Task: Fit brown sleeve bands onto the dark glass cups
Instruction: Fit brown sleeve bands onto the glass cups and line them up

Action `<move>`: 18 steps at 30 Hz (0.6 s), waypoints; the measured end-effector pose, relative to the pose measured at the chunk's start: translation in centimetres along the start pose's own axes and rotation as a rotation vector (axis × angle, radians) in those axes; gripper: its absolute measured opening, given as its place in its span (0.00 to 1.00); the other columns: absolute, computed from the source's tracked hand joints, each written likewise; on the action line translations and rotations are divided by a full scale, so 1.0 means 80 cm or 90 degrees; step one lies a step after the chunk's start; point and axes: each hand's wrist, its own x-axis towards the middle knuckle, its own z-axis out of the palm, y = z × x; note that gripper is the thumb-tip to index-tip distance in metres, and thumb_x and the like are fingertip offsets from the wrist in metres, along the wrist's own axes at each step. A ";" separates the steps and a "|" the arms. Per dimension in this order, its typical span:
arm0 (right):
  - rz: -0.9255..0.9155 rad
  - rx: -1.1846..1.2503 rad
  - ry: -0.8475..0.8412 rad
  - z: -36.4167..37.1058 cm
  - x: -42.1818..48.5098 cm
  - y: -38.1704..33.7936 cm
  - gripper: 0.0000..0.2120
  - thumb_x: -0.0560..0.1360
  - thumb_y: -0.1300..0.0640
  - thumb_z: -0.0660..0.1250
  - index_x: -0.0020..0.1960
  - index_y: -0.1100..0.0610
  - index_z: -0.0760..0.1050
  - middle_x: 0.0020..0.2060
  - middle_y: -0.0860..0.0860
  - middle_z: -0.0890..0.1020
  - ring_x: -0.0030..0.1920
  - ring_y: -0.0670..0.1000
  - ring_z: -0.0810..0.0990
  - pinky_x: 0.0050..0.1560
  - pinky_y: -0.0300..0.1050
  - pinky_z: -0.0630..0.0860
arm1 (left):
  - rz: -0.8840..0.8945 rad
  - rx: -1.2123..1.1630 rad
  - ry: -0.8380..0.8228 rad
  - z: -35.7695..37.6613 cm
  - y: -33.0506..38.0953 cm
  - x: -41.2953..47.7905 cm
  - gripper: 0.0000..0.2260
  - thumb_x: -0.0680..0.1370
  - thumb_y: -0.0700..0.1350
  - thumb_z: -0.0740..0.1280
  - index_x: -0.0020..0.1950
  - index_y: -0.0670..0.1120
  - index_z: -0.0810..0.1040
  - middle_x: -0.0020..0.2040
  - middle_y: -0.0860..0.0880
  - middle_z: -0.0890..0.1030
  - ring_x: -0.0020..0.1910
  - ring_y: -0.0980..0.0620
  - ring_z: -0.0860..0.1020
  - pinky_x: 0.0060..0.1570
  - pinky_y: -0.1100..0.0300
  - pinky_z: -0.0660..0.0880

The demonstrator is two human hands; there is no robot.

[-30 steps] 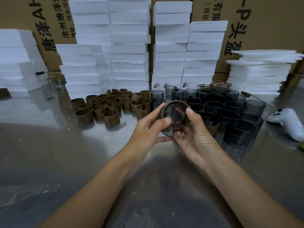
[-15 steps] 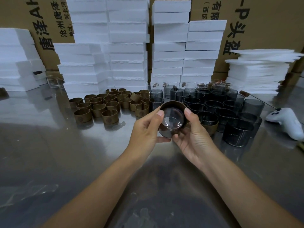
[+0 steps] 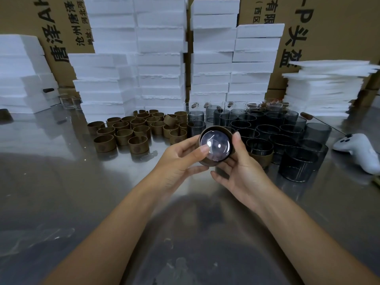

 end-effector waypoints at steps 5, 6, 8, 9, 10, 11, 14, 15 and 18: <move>0.014 0.039 0.001 0.000 0.000 -0.002 0.26 0.63 0.36 0.65 0.53 0.52 0.80 0.44 0.46 0.84 0.42 0.42 0.80 0.41 0.39 0.72 | 0.032 -0.031 -0.020 -0.002 0.000 0.001 0.41 0.57 0.57 0.81 0.65 0.43 0.74 0.57 0.46 0.82 0.54 0.50 0.81 0.47 0.63 0.77; 0.024 0.066 0.001 0.000 0.000 -0.002 0.28 0.62 0.37 0.66 0.56 0.53 0.79 0.45 0.47 0.83 0.41 0.43 0.78 0.40 0.38 0.71 | 0.034 -0.024 -0.018 -0.002 0.000 0.002 0.42 0.55 0.59 0.81 0.65 0.44 0.75 0.56 0.47 0.83 0.54 0.50 0.81 0.47 0.63 0.77; 0.040 0.097 0.001 0.000 0.000 -0.004 0.30 0.62 0.39 0.67 0.58 0.54 0.78 0.43 0.48 0.81 0.38 0.43 0.77 0.37 0.38 0.70 | 0.036 -0.017 -0.022 -0.002 0.000 0.004 0.42 0.54 0.60 0.81 0.64 0.45 0.75 0.54 0.47 0.83 0.53 0.49 0.81 0.47 0.63 0.77; 0.045 0.104 0.001 0.000 0.000 -0.004 0.28 0.62 0.40 0.67 0.57 0.54 0.78 0.41 0.48 0.80 0.35 0.43 0.76 0.36 0.37 0.69 | 0.036 -0.020 -0.025 -0.003 0.000 0.005 0.42 0.54 0.60 0.81 0.64 0.46 0.76 0.54 0.47 0.83 0.52 0.49 0.81 0.47 0.62 0.77; 0.049 0.109 0.001 0.000 0.000 -0.004 0.26 0.62 0.40 0.67 0.54 0.54 0.78 0.39 0.47 0.80 0.33 0.43 0.76 0.35 0.37 0.69 | 0.038 -0.023 -0.028 -0.004 -0.001 0.006 0.41 0.54 0.60 0.81 0.63 0.46 0.76 0.53 0.46 0.83 0.52 0.48 0.81 0.48 0.61 0.78; 0.054 0.114 0.001 0.000 0.000 -0.004 0.23 0.62 0.41 0.67 0.52 0.54 0.78 0.37 0.47 0.80 0.32 0.43 0.76 0.35 0.38 0.68 | 0.039 -0.024 -0.030 -0.005 -0.002 0.006 0.41 0.54 0.60 0.81 0.63 0.46 0.77 0.54 0.45 0.83 0.52 0.48 0.81 0.49 0.60 0.78; 0.066 0.129 0.009 0.000 0.000 -0.004 0.19 0.63 0.43 0.67 0.47 0.54 0.79 0.33 0.47 0.80 0.30 0.43 0.75 0.34 0.38 0.67 | 0.044 -0.031 -0.039 -0.005 -0.004 0.007 0.40 0.55 0.59 0.81 0.63 0.45 0.77 0.55 0.42 0.82 0.53 0.46 0.81 0.53 0.56 0.78; 0.067 0.133 0.014 0.001 0.001 -0.004 0.18 0.63 0.43 0.67 0.47 0.54 0.78 0.32 0.47 0.80 0.29 0.43 0.75 0.33 0.38 0.67 | 0.046 -0.039 -0.040 -0.005 -0.005 0.008 0.39 0.55 0.58 0.81 0.62 0.45 0.77 0.55 0.42 0.82 0.52 0.46 0.81 0.53 0.56 0.79; 0.069 0.139 0.028 0.001 0.002 -0.004 0.18 0.63 0.44 0.67 0.46 0.55 0.78 0.31 0.48 0.79 0.29 0.43 0.74 0.33 0.38 0.66 | 0.048 -0.052 -0.044 -0.005 -0.005 0.009 0.38 0.55 0.56 0.81 0.62 0.44 0.77 0.56 0.40 0.82 0.53 0.45 0.81 0.51 0.56 0.79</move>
